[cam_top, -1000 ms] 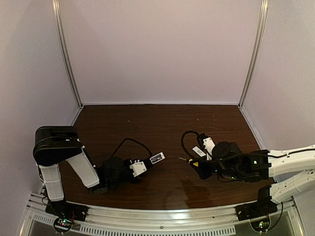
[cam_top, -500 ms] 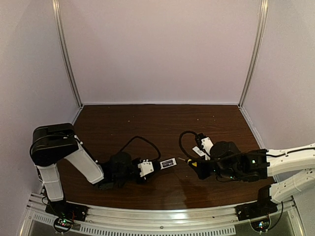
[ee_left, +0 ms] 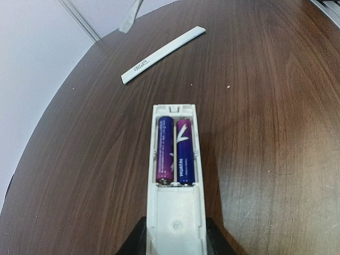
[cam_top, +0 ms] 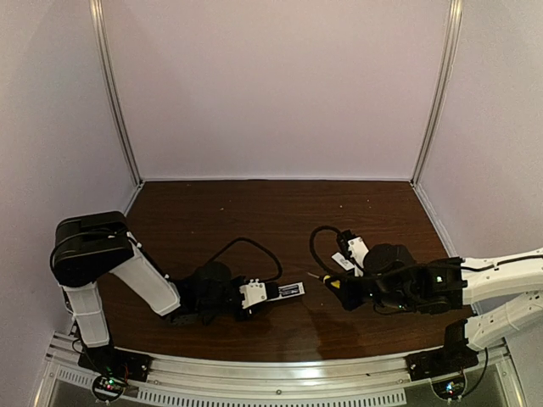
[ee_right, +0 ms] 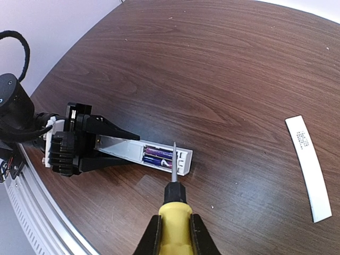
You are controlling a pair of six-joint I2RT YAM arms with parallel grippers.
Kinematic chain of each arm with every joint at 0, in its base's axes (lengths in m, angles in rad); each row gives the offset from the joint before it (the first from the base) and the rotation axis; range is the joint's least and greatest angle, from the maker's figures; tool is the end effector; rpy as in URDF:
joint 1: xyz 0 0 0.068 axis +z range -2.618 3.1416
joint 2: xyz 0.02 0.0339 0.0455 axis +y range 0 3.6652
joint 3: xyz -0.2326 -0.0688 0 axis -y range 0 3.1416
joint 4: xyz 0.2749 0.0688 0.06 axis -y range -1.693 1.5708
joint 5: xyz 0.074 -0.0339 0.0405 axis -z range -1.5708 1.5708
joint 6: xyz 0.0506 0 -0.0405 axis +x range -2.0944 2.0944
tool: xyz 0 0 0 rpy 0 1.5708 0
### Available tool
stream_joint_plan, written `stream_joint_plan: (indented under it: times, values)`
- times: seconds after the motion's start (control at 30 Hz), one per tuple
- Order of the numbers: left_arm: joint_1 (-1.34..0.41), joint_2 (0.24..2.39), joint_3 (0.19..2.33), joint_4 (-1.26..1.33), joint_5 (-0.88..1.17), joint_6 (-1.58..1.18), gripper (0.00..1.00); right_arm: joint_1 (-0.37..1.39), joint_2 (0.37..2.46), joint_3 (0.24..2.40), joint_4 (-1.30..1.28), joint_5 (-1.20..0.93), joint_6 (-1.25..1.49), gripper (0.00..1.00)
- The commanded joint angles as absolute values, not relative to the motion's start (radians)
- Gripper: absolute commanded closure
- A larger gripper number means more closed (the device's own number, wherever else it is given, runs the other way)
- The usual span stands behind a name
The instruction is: Unload the batteries from the remote control
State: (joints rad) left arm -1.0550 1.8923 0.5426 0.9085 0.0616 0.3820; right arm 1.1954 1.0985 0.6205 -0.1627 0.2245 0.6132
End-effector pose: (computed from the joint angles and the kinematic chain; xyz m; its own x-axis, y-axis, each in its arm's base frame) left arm 0.1575 -0.2842 0.0260 0.1385 0.5102 -0.8489 0.9097 0.2734 0.3127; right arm 0.1149 0.2608 0.1737 -0.6636 -0.1536 -0.7322 -0.5621 0.7482 0.3525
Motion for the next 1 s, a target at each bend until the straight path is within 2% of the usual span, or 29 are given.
stream_joint_plan:
  times: [0.0, 0.97]
  values:
    - [-1.057, 1.870, 0.560, 0.933, 0.058, 0.377, 1.00, 1.213, 1.080, 0.618, -0.189, 0.216, 0.642, 1.00]
    - [-1.057, 1.879, 0.556, 0.960, -0.065, 0.383, 1.00, 1.292, 1.218, 0.679, -0.190, 0.204, 0.727, 1.00]
